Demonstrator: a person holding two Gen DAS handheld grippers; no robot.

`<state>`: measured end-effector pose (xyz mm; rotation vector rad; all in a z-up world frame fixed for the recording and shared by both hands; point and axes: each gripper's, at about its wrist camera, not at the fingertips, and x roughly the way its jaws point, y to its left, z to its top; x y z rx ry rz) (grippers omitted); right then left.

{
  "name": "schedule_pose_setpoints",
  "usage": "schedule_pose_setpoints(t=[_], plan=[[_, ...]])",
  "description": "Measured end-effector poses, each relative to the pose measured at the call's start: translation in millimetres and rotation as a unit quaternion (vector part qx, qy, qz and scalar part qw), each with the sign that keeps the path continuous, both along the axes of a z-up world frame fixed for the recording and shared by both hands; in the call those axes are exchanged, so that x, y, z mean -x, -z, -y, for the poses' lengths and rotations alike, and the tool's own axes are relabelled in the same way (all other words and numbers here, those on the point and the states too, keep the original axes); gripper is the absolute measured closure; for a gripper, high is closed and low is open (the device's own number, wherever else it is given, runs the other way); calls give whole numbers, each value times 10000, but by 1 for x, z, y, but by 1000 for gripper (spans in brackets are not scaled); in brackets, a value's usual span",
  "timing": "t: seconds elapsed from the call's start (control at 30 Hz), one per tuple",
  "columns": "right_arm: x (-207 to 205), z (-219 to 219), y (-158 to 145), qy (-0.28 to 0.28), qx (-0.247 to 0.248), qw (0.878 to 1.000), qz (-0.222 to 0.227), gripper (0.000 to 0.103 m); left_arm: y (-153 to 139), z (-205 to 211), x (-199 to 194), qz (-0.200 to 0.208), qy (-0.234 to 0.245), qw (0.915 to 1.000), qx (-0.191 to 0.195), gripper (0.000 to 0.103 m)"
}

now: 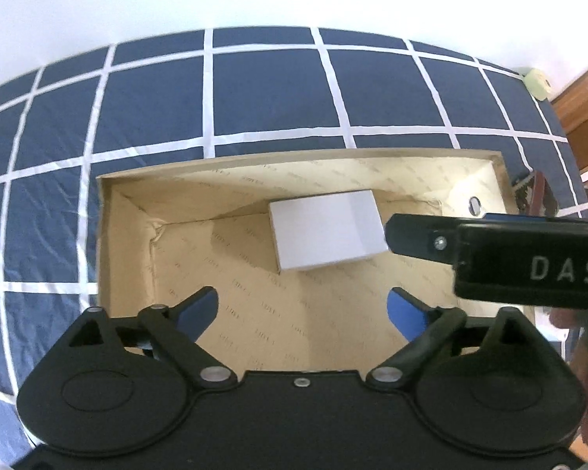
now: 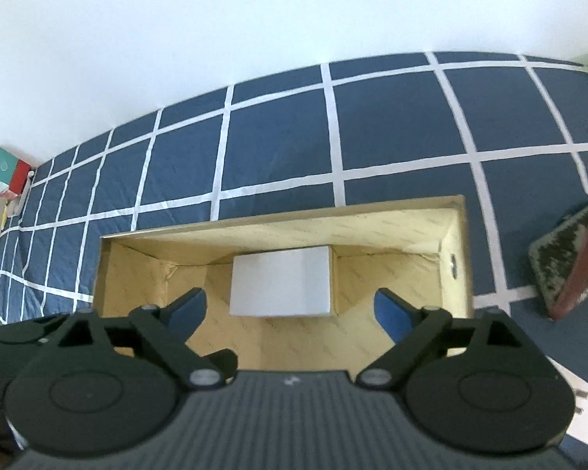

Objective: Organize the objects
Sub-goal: 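Withdraw the right gripper and move it toward the white plug plate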

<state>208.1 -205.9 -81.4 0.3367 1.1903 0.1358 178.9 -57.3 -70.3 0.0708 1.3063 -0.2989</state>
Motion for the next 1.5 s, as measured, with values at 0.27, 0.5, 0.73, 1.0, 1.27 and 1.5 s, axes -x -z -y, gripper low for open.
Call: schedule_pose_setpoints(t=[0.27,0.5,0.73,1.0,1.27,1.5], plan=[[42,7,-26,224,176,9995,130,0,-26,4,37,253,80,9996,-52,0],[80,19,-40,467,275,9982,237,0,-40,15,68,395,223,9989,-69,0],[115,38,-51,833,344,9955,297,0,-52,35,93,527,486,9974,-76,0],[154,77,-60,1505,429,9873,257,0,-60,73,117,619,927,9938,-50,0],[183,131,-55,2269,528,9725,69,0,-58,128,127,633,1390,9883,-55,0],[189,177,-43,2716,462,9612,-86,0,-46,180,124,547,1802,9820,-173,0]])
